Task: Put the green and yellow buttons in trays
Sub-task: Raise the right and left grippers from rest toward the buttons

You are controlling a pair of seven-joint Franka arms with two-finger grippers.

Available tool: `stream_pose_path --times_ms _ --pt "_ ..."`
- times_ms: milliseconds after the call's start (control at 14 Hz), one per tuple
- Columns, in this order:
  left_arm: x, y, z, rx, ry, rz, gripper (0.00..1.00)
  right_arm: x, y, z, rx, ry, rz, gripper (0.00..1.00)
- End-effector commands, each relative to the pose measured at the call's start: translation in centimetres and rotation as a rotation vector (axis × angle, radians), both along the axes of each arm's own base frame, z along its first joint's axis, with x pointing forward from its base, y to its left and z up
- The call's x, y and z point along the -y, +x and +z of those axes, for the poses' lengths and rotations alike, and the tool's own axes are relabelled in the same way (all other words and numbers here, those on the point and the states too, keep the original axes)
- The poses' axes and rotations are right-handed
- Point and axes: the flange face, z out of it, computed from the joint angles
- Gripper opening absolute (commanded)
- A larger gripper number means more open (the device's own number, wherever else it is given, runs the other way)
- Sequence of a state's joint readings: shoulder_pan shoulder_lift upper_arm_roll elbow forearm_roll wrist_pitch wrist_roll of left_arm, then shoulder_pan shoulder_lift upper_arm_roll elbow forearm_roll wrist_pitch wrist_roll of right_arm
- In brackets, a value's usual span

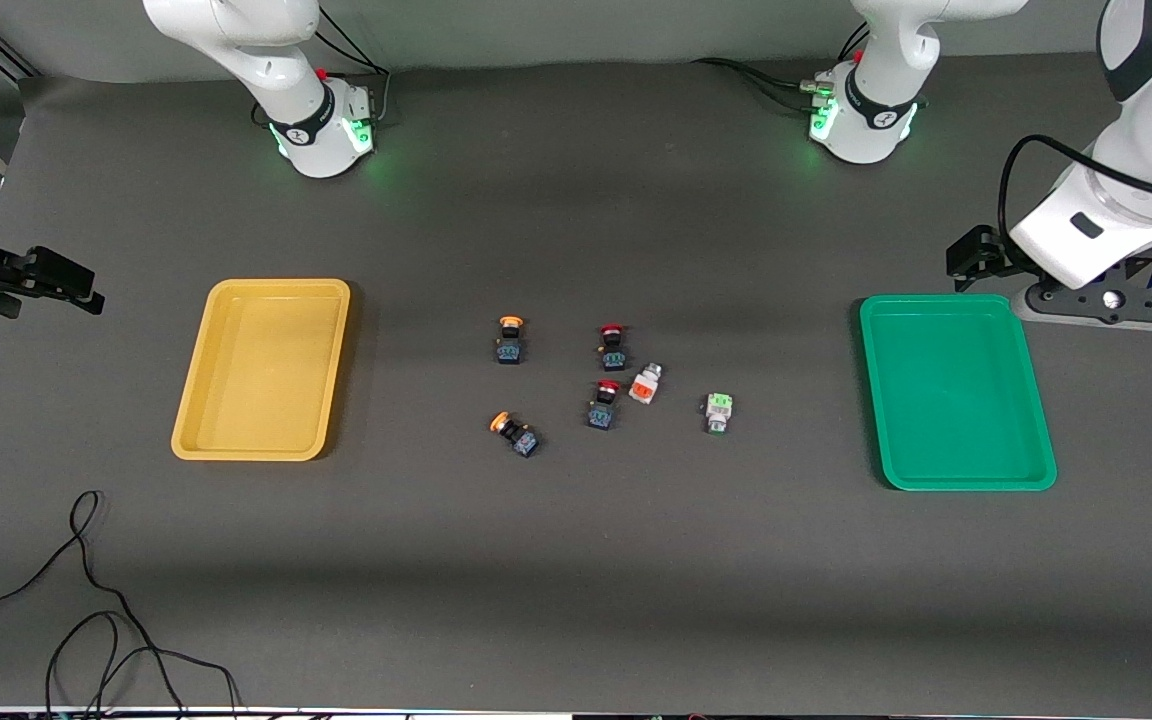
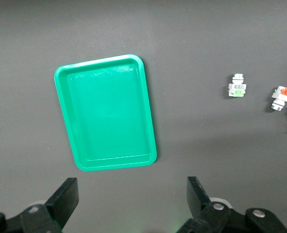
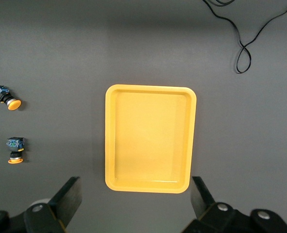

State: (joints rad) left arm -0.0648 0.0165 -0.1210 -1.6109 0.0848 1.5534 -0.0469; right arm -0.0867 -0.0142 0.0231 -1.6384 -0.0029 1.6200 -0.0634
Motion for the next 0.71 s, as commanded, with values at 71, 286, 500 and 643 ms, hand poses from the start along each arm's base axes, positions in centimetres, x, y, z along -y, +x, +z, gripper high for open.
stream_pose_path --times_ms 71,286,500,643 --pt "-0.1 0.3 0.5 -0.028 -0.007 -0.030 1.00 0.0 0.0 0.5 0.001 0.000 -0.011 1.00" --pt "-0.6 0.1 0.3 -0.052 -0.004 -0.024 1.00 -0.1 0.0 0.3 -0.003 0.000 -0.014 1.00" --pt "-0.7 0.2 0.3 -0.053 -0.005 -0.042 1.00 -0.6 -0.3 0.2 -0.013 0.000 -0.005 1.00" --pt "-0.7 0.1 0.4 -0.053 -0.005 -0.036 1.00 -2.7 -0.7 -0.3 -0.025 0.006 0.029 1.00"
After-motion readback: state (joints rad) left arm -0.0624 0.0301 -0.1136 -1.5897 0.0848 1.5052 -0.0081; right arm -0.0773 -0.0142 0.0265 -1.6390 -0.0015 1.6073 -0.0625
